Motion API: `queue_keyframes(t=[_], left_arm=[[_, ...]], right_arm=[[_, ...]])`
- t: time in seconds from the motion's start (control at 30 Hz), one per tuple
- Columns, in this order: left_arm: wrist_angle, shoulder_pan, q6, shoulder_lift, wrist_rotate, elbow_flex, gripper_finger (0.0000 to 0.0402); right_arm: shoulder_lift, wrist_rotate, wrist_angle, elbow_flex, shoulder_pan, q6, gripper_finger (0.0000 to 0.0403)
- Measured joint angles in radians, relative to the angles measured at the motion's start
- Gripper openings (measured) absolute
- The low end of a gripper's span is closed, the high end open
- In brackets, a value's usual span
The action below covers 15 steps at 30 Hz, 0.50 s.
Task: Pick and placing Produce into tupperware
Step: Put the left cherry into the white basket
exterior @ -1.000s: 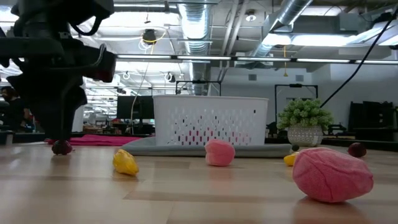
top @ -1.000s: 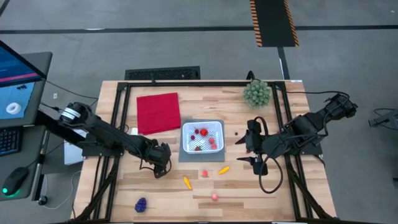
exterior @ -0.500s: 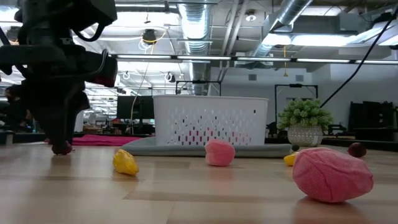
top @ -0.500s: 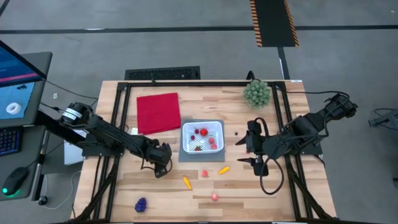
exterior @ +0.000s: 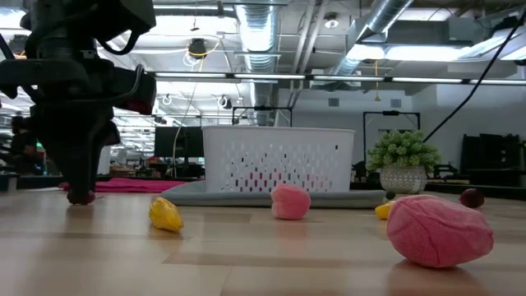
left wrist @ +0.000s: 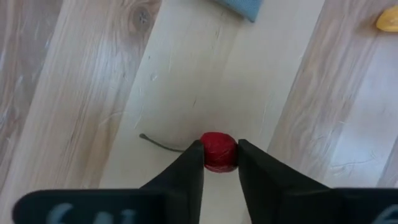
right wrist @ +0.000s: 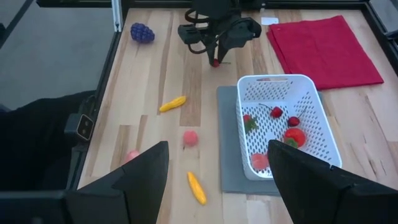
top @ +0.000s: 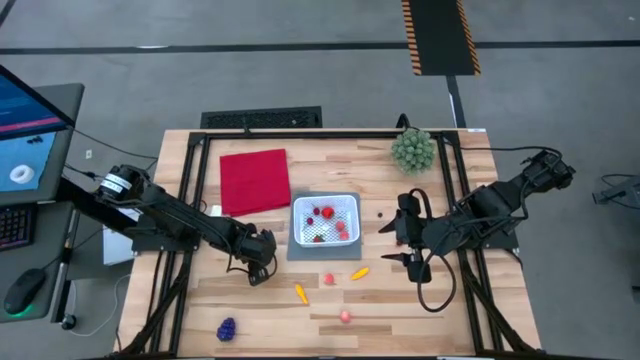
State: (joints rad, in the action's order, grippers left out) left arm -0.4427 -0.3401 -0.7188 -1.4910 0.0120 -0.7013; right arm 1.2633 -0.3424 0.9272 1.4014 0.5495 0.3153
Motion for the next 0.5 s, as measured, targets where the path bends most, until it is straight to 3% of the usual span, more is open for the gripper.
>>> queue_keyframes(t=[0.3, 0.5], left_arm=[[0.001, 0.000, 0.015, 0.000, 0.000, 0.000, 0.0023], [-0.002, 0.000, 0.016, 0.001, -0.002, -0.003, 0.0032]], right_arm=[[0.000, 0.001, 0.000, 0.000, 0.001, 0.007, 0.0295], [0.000, 0.001, 0.000, 0.000, 0.001, 0.007, 0.0295]])
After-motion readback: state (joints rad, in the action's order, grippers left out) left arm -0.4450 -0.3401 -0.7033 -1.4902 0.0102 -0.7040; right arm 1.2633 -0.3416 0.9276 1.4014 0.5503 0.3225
